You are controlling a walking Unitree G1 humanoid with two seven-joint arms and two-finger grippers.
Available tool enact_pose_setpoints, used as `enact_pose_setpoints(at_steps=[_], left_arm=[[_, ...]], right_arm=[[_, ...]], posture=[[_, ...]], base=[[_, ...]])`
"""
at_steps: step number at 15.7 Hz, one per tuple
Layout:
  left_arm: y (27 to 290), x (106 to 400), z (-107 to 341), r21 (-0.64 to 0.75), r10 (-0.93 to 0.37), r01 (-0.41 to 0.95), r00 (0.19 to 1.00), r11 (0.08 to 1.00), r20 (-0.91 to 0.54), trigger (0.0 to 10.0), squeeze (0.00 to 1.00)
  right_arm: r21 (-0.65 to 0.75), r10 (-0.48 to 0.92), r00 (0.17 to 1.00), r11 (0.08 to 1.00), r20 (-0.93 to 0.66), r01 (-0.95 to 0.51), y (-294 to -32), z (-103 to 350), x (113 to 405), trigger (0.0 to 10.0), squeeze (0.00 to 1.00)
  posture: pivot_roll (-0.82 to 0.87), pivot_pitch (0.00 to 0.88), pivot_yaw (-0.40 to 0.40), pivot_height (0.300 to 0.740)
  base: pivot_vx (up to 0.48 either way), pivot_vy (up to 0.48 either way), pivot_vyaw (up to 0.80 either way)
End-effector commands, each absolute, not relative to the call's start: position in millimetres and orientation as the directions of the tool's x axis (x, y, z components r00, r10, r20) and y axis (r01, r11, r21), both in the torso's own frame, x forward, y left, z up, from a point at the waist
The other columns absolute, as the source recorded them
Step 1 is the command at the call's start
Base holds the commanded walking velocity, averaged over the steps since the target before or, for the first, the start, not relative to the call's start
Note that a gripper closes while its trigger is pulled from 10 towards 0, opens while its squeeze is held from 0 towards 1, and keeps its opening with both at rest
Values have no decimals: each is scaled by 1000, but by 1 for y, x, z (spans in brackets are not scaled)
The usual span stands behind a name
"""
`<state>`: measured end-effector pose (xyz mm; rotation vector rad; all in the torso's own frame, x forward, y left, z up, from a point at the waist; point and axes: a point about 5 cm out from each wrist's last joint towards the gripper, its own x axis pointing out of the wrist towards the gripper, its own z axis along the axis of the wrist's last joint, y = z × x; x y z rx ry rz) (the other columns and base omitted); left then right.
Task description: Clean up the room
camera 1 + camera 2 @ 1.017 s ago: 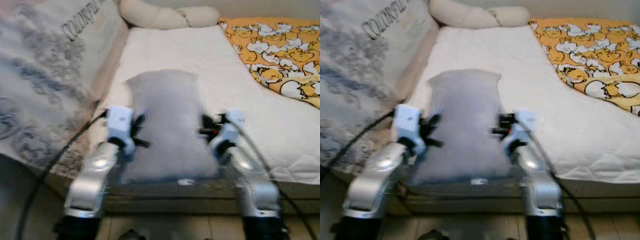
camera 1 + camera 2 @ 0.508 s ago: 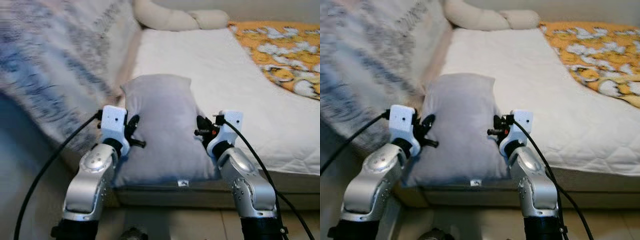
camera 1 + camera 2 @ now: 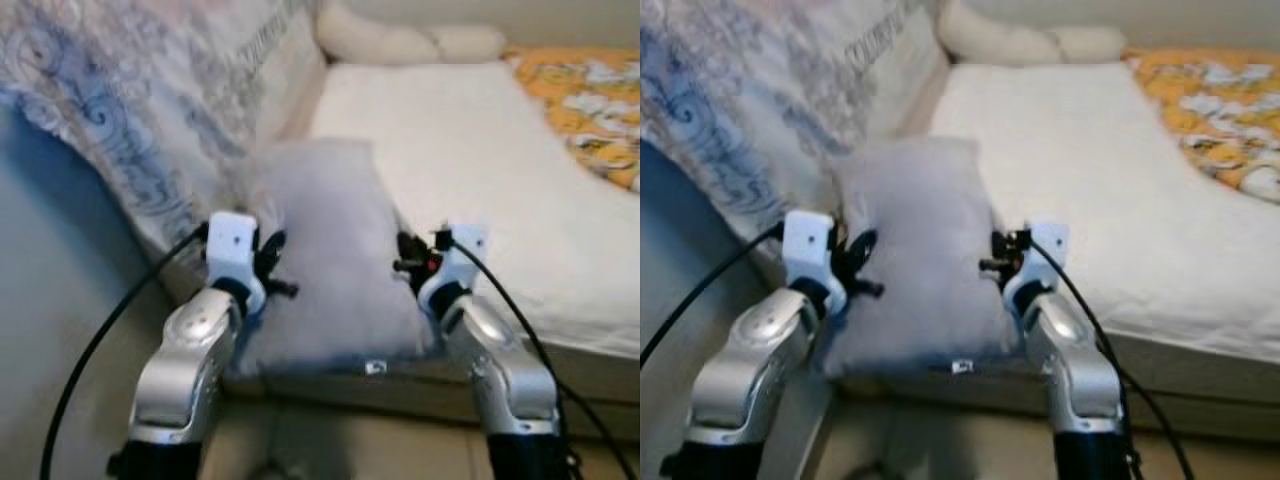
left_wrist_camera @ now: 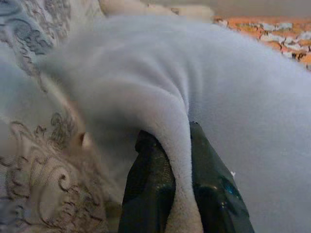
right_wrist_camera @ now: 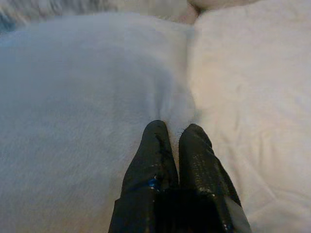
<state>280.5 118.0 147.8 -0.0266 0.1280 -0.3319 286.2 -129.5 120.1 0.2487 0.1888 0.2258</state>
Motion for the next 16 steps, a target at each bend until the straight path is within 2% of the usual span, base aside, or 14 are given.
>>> enact_pose_setpoints(at_steps=[1,16], left_arm=[[124,283,154,-33,-301,299,949,954,-98,10000,0],[127,287,155,-34,-271,269,958,963,-94,10000,0]], right_arm=[[262,244,962,943,-125,-205,-128,127,288,10000,0],[234,248,961,948,-126,-214,-131,128,295,10000,0]], posture=[[40,0,43,740],[54,0,24,740]], base=[[307,0,0],[306,0,30]])
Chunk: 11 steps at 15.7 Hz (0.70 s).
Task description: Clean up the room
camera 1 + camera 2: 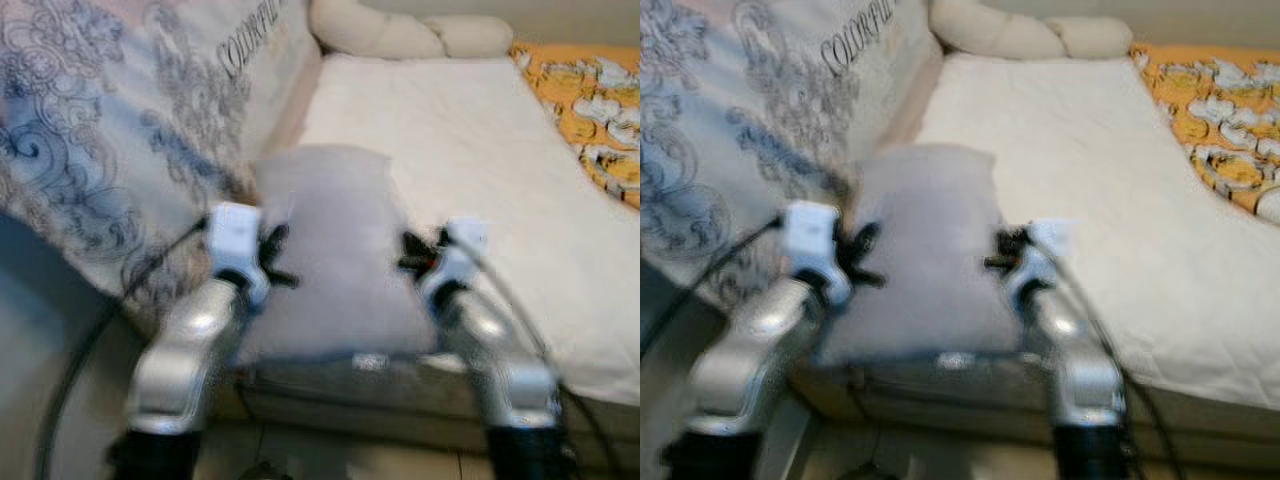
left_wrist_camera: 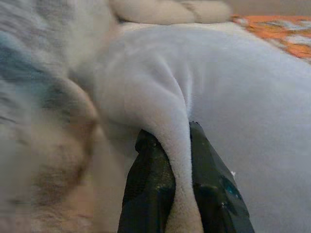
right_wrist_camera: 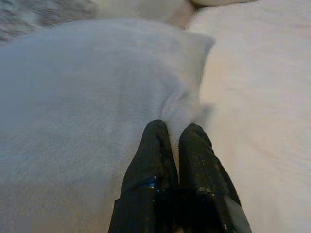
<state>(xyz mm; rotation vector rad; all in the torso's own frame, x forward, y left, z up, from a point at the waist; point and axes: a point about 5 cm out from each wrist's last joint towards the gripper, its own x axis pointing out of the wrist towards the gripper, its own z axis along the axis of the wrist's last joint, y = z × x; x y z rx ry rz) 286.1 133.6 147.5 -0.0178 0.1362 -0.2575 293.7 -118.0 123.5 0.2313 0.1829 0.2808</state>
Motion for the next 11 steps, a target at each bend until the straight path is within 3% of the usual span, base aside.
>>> enact_pose_setpoints(at_steps=[1,10,11], left_arm=[[127,287,156,-31,-273,271,958,962,-94,10000,0],[127,289,160,-16,-291,290,952,957,-92,10000,0],[127,289,160,-12,-294,294,951,956,-93,10000,0]], right_arm=[[227,257,958,948,-130,-223,-131,128,295,10000,0],[189,267,953,953,-141,-238,-128,124,295,10000,0],[172,278,950,952,-139,-253,-126,124,294,10000,0]], posture=[[53,0,27,740],[58,0,47,740],[59,0,49,740]], base=[[304,0,0],[307,0,47],[307,0,800]])
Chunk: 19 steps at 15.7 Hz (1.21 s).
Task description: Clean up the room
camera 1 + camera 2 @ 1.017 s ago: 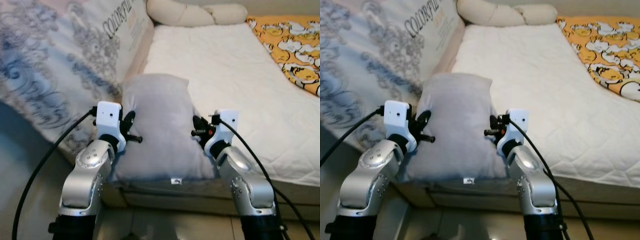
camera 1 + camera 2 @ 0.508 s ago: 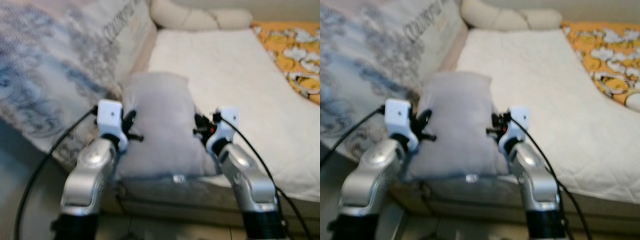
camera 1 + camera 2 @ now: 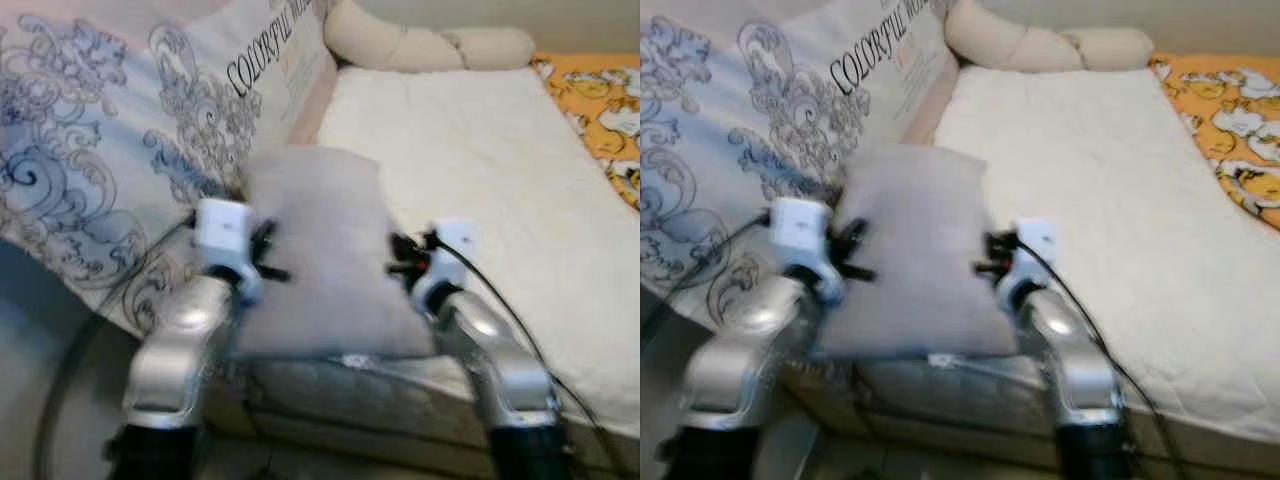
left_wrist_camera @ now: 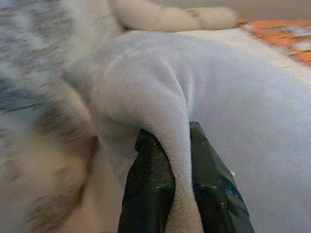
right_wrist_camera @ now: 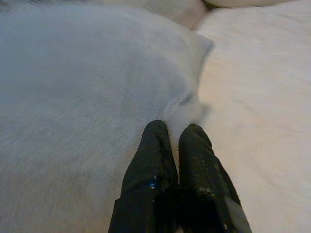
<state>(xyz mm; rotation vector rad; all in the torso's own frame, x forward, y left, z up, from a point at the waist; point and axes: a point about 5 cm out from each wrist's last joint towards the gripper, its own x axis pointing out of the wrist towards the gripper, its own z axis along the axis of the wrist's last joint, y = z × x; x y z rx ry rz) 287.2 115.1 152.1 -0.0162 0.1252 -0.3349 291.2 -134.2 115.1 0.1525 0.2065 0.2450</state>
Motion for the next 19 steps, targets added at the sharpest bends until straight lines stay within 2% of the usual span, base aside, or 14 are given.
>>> enact_pose_setpoints(at_steps=[1,8,19], left_arm=[[127,289,160,-9,-297,298,950,955,-94,10000,0],[122,291,160,4,-344,347,933,938,-102,10000,0],[117,292,158,5,-365,368,925,930,-104,10000,0]], right_arm=[[194,262,957,953,-128,-235,-126,124,294,10000,0],[198,198,971,965,-133,-170,-135,121,292,10000,0],[162,206,969,969,-133,-184,-134,121,291,10000,0]], posture=[[61,0,51,740],[52,0,71,740],[40,0,62,740]], base=[[307,0,800],[306,0,0],[297,0,0]])
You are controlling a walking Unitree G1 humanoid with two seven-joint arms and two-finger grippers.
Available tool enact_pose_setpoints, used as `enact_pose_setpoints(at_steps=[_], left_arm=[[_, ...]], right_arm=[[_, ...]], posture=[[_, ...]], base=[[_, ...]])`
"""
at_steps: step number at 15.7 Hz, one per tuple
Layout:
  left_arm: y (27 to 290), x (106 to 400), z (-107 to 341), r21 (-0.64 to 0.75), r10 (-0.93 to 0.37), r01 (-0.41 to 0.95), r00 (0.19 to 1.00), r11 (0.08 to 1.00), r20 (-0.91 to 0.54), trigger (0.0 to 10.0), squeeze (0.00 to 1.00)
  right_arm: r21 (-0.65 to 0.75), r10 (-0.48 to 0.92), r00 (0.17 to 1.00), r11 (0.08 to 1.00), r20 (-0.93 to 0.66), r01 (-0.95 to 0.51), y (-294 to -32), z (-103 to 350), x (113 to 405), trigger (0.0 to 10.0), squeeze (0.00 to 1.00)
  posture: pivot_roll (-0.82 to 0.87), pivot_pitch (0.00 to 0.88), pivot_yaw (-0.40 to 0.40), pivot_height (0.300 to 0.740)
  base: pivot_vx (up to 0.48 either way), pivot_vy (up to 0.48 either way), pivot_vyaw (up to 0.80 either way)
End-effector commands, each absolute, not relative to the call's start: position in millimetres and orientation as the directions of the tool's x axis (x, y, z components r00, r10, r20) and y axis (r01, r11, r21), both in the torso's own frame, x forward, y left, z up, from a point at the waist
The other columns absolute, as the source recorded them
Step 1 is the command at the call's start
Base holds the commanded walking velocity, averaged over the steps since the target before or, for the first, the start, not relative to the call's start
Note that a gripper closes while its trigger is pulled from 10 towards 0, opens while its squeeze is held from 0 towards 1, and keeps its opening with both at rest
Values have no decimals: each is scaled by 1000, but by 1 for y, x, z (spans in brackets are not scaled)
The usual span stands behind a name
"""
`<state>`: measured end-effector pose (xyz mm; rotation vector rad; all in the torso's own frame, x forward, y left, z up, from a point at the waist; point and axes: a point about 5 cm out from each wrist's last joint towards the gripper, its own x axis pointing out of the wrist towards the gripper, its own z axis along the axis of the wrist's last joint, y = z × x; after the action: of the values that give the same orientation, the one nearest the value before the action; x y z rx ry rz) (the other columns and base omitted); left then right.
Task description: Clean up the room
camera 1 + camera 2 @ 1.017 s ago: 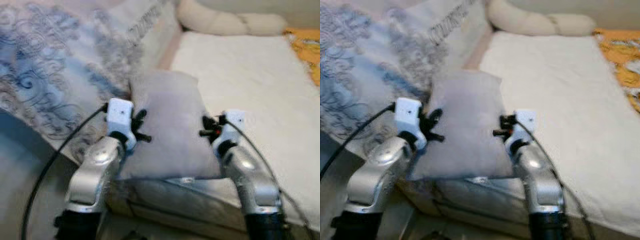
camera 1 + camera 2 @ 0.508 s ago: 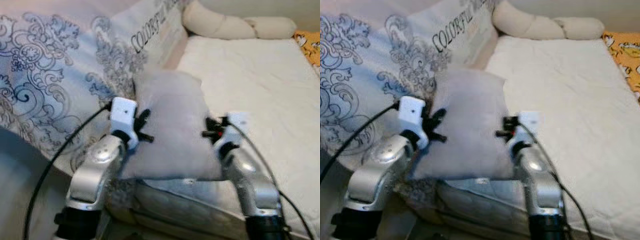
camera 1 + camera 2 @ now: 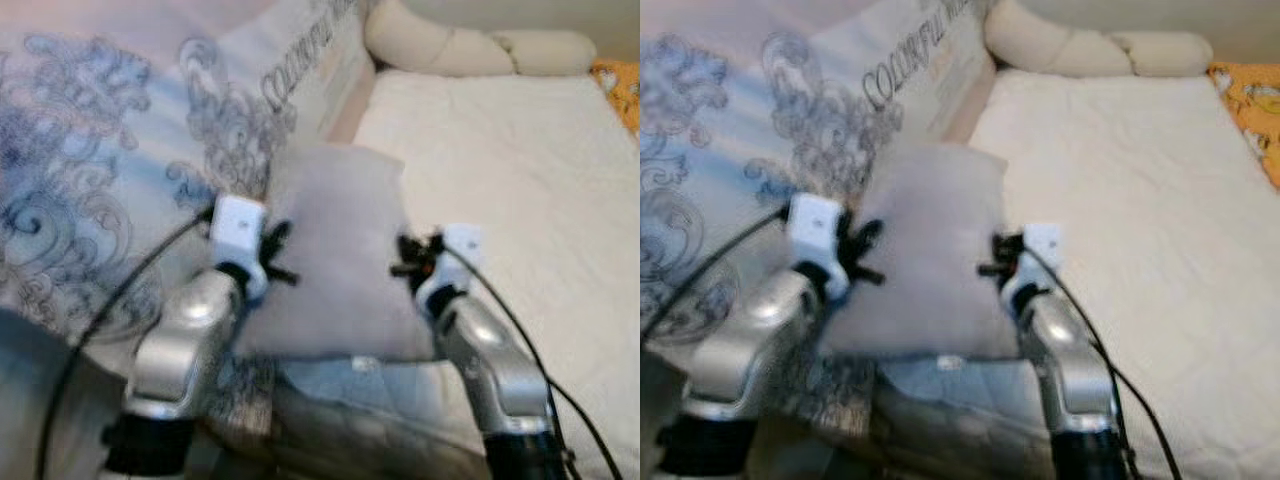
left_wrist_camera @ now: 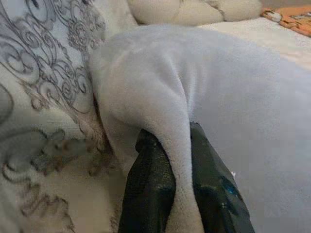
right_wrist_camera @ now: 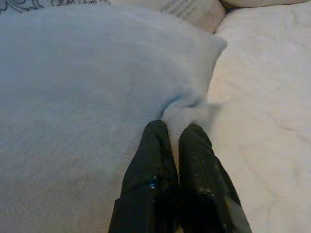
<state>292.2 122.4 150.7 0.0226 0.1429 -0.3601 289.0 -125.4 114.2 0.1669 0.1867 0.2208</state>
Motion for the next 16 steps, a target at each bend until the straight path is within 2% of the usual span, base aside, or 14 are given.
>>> enact_pose_setpoints(at_steps=[1,5,9,14,16], left_arm=[[117,292,158,5,-366,369,925,930,-104,10000,0],[118,293,157,12,-375,379,920,925,-110,10000,0],[111,297,153,78,-426,439,893,895,-141,10000,0],[103,331,163,179,-477,495,868,850,-134,10000,0],[100,352,169,274,-480,495,868,825,-124,10000,0]], right_arm=[[162,207,969,969,-133,-185,-133,121,291,10000,0],[165,204,971,969,-127,-182,-132,122,292,10000,0],[168,178,976,973,-125,-156,-135,122,294,10000,0],[194,110,988,977,-108,-88,-139,122,307,10000,0],[203,54,986,979,-157,-21,-143,108,317,10000,0]], posture=[[41,0,61,740],[38,0,70,740],[35,0,69,740],[36,0,54,740],[29,0,61,740]], base=[[285,0,0],[289,0,0],[0,0,0],[0,0,0],[0,0,0]])
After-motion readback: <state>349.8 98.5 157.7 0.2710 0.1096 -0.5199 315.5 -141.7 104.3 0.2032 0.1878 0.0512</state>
